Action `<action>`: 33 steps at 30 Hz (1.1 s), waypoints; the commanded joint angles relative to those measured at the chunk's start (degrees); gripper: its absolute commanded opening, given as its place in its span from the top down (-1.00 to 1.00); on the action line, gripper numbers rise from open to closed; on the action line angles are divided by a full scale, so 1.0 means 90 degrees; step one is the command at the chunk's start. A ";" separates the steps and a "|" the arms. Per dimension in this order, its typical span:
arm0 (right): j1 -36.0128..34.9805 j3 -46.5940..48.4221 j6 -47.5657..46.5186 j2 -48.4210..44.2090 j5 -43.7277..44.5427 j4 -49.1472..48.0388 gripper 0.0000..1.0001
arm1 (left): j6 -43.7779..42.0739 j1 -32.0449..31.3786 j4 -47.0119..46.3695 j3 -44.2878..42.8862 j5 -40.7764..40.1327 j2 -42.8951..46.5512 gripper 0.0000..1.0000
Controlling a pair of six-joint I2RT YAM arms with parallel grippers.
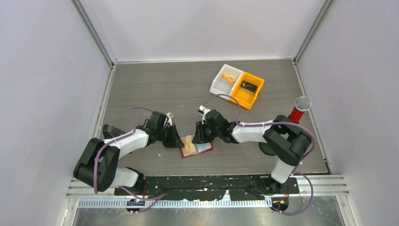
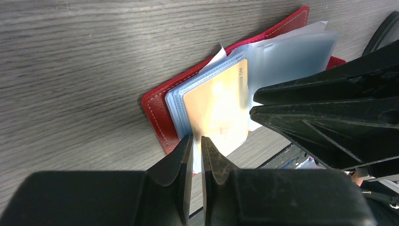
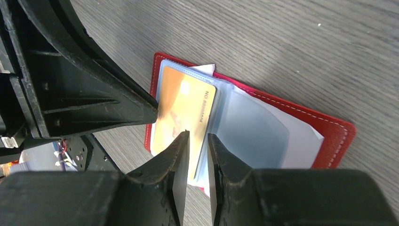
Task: Take the credit cards out of the card holder
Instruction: Remove the credit card from the card holder.
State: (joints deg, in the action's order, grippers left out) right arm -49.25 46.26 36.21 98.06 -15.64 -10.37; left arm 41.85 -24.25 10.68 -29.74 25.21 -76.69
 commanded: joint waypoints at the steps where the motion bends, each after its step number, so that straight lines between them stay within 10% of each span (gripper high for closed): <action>1: 0.0043 -0.0095 0.0111 0.0109 -0.0213 -0.0491 0.45 | -0.0069 -0.0001 -0.0298 0.0077 0.0022 -0.0126 0.72; 33: 0.0571 -0.0936 0.0812 -0.0072 -0.1156 -0.2096 0.89 | -0.0025 -0.0006 -0.0282 0.0273 -0.0152 -0.0341 0.72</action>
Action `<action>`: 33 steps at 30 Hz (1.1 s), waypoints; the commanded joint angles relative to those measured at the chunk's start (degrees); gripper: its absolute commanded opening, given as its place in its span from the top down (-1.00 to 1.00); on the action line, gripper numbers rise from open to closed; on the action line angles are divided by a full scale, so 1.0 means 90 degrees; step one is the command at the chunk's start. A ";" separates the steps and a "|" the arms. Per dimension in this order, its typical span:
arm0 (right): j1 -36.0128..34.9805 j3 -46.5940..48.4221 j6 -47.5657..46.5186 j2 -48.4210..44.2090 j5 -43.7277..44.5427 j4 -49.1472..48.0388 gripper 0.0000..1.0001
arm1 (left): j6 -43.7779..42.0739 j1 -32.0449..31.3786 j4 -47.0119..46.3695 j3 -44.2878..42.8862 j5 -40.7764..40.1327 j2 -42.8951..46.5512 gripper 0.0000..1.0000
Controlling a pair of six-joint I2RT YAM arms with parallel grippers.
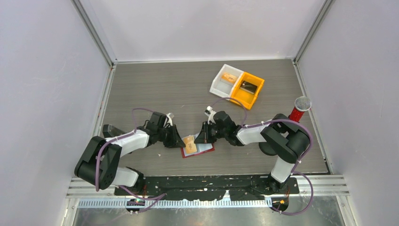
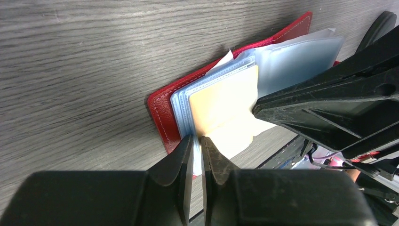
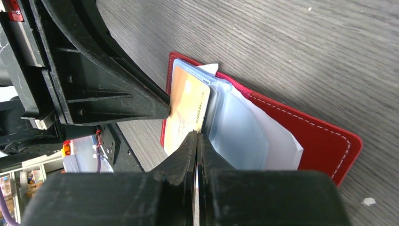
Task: Take the credit cards out of the card holder
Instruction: Remove the credit card from the card holder.
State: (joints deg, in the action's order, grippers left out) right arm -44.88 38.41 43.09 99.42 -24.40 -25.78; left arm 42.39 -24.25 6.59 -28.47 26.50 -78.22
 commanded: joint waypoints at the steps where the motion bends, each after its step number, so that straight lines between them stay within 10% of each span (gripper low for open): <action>1: 0.0122 -0.0076 0.0039 -0.0247 -0.0180 -0.0365 0.90 | -0.0090 -0.0001 0.0189 0.0127 -0.0281 -0.0173 0.72; 33: 0.0156 0.0009 -0.0036 -0.0123 -0.0199 -0.0018 0.48 | -0.0055 -0.0001 0.0156 0.0055 -0.0163 -0.0244 0.70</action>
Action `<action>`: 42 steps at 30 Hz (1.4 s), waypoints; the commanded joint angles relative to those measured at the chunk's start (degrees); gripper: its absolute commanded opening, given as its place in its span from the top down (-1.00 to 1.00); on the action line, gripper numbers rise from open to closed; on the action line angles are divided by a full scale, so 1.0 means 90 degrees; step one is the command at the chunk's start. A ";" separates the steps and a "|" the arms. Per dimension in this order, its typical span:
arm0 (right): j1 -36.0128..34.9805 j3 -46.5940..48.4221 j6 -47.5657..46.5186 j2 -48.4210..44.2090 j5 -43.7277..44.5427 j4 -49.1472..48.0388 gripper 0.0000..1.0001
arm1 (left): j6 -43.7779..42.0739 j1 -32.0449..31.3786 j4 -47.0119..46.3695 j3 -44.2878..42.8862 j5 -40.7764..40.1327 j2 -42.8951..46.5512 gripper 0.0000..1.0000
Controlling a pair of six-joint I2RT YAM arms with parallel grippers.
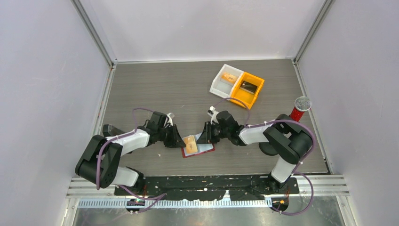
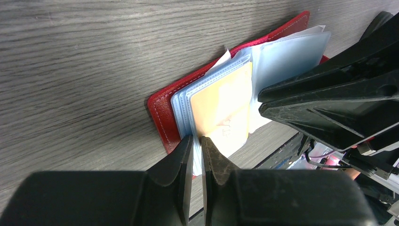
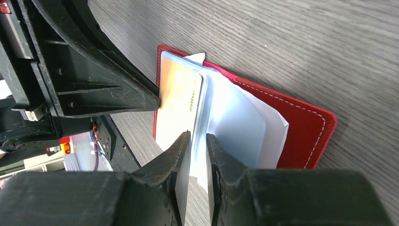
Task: Take the credit cards out of the card holder
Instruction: Remove the credit card from the card holder.
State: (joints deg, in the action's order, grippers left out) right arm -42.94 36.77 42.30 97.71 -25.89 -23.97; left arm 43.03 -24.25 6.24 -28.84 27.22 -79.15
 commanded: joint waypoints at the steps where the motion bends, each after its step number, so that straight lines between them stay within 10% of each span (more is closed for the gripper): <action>1: -0.0079 0.0213 0.0053 0.0101 -0.0048 -0.0224 0.48 | -0.0115 -0.0001 0.0194 0.0106 -0.0242 -0.0140 0.70; 16: -0.0205 0.0332 0.0235 0.0462 -0.0188 -0.0540 0.48 | -0.0066 -0.0001 0.0088 0.0187 -0.0234 -0.0158 0.70; 21: -0.0209 0.0225 0.0418 0.0508 -0.0340 -0.0977 0.85 | -0.0057 -0.0001 0.0066 0.0197 -0.0250 -0.0160 0.71; 30: -0.0153 -0.0012 0.0608 0.0397 -0.0565 -0.1560 0.89 | -0.0035 -0.0001 0.0055 0.0217 -0.0281 -0.0157 0.71; 36: -0.0151 0.0022 0.0610 0.0342 -0.0498 -0.1447 0.42 | -0.0015 -0.0001 0.0081 0.0250 -0.0322 -0.0155 0.71; 42: -0.0144 0.0074 0.0620 0.0461 -0.0464 -0.1437 0.38 | -0.0010 -0.0001 0.0098 0.0245 -0.0339 -0.0183 0.71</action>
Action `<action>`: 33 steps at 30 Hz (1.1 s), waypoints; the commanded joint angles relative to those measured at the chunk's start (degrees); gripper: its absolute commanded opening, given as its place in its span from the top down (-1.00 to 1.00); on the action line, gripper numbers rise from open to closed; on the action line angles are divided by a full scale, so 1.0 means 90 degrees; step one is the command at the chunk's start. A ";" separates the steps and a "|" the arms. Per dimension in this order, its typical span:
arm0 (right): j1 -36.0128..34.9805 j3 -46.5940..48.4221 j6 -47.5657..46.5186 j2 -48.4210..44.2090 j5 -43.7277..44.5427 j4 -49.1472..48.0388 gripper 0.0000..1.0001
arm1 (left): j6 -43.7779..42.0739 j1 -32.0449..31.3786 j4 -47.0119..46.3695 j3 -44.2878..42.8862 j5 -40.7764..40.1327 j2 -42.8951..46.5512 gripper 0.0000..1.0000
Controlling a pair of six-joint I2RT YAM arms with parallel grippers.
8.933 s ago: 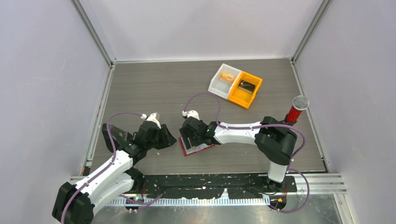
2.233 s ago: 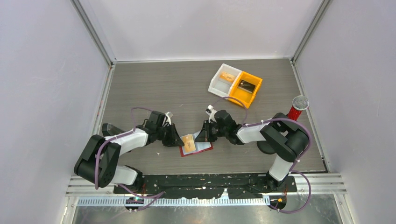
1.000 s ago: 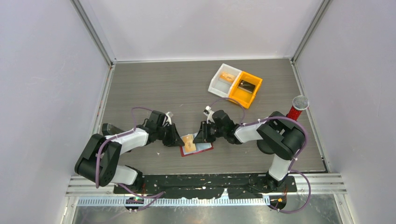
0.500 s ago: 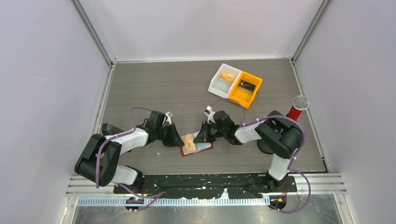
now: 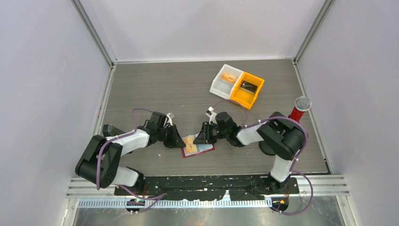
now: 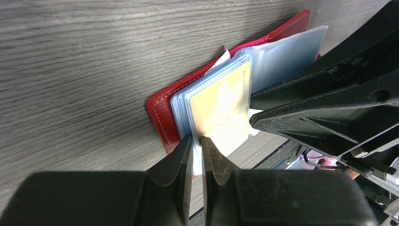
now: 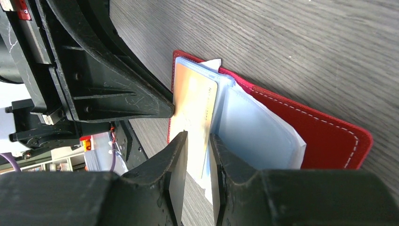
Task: Take the credit cards out of the card holder
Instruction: Remove the credit card from the card holder.
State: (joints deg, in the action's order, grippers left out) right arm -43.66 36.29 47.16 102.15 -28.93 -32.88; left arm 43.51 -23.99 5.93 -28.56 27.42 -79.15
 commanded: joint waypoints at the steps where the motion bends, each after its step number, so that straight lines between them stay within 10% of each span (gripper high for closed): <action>1: -0.0067 0.0113 0.0099 -0.0027 -0.0111 -0.0457 0.38 | -0.0067 -0.0030 0.0130 0.0221 -0.0360 -0.0193 0.71; 23: -0.0071 0.0236 -0.0186 -0.0565 0.0109 0.0266 0.38 | -0.0068 -0.0030 0.0434 0.0078 -0.0382 0.0117 0.48; 33: -0.0071 0.0249 -0.0211 -0.0286 0.0239 0.0332 0.40 | -0.0078 -0.0030 0.0338 0.0146 -0.0371 0.0003 0.67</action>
State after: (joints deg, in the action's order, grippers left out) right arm -43.92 36.82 46.61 98.94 -27.90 -29.30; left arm 44.38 -24.03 6.74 -28.42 26.39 -78.50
